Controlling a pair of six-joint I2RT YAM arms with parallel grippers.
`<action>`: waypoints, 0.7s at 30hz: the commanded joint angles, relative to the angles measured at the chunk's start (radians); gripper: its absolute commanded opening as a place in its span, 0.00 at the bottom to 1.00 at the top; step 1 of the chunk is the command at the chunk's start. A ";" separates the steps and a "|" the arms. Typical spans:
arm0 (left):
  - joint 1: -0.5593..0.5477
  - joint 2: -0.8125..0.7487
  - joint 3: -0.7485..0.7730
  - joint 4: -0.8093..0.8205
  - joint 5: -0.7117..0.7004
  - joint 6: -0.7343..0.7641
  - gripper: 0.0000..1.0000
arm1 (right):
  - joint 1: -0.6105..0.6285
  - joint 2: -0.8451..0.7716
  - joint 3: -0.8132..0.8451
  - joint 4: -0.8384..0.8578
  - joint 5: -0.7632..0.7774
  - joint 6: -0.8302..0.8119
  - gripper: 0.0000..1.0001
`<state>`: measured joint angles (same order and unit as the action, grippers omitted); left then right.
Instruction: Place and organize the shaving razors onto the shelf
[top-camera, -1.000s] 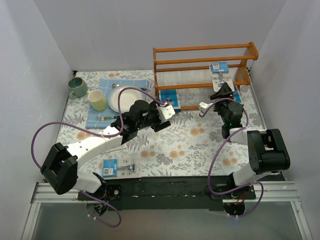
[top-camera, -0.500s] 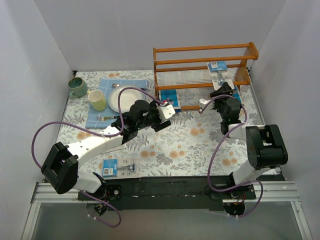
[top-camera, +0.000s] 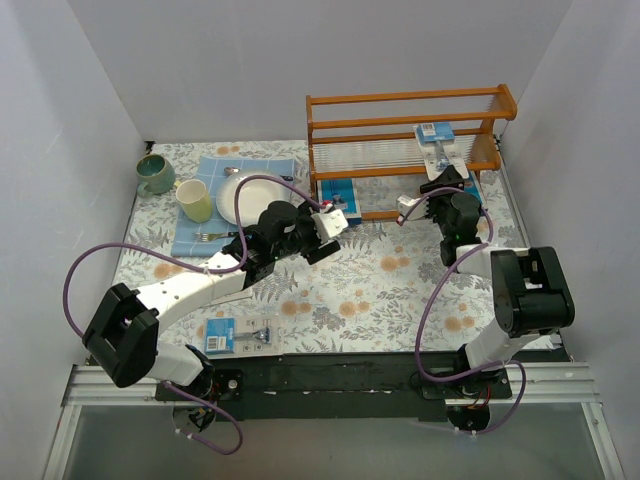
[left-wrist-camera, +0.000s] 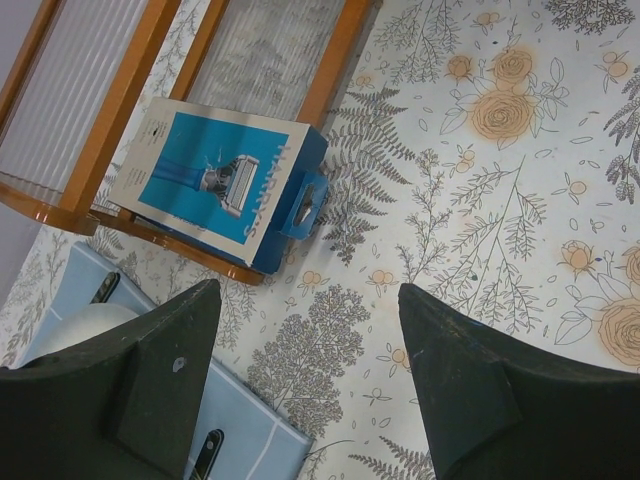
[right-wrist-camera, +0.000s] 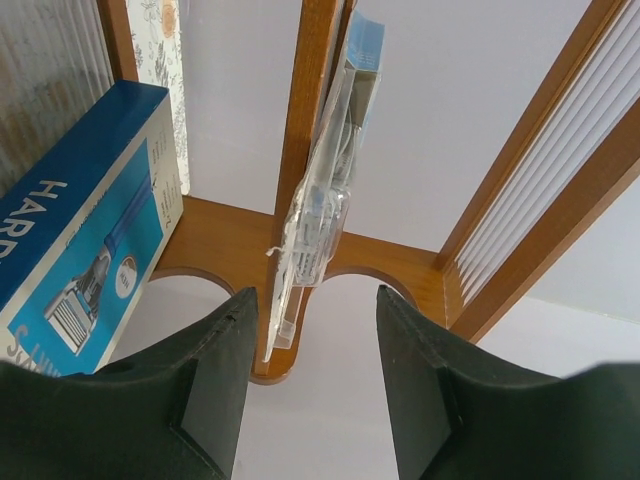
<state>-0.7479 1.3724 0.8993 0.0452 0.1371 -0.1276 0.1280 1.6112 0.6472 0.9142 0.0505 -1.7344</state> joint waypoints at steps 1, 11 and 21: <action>0.007 0.016 0.000 0.032 0.001 -0.010 0.72 | 0.009 0.033 0.052 0.034 0.018 0.006 0.58; 0.016 0.013 0.000 0.019 -0.004 -0.021 0.72 | 0.012 0.076 0.097 0.014 0.049 0.027 0.21; 0.016 0.027 0.009 0.030 0.015 -0.033 0.71 | 0.002 0.067 0.109 0.071 0.140 0.076 0.07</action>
<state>-0.7357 1.3994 0.8986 0.0574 0.1383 -0.1463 0.1360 1.6901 0.7166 0.9241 0.1261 -1.6970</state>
